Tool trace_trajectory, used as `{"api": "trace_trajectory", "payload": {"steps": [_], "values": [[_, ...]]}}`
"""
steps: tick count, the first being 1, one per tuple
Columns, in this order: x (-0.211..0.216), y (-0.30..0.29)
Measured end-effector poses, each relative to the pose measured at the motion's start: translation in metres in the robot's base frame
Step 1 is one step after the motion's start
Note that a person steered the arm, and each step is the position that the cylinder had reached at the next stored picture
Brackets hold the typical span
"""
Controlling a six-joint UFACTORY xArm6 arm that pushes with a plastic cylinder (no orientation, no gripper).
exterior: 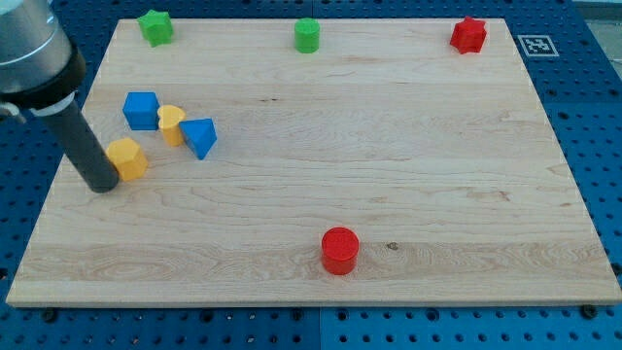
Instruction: Place the hexagon below the cube
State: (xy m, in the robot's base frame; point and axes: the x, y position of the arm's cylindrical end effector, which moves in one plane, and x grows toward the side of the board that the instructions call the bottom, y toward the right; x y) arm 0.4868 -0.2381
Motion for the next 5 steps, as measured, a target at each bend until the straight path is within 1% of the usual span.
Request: {"api": "trace_trajectory", "payload": {"steps": [3,4,5], "values": [[-0.064,0.0],[-0.062,0.0],[-0.046,0.0]]}}
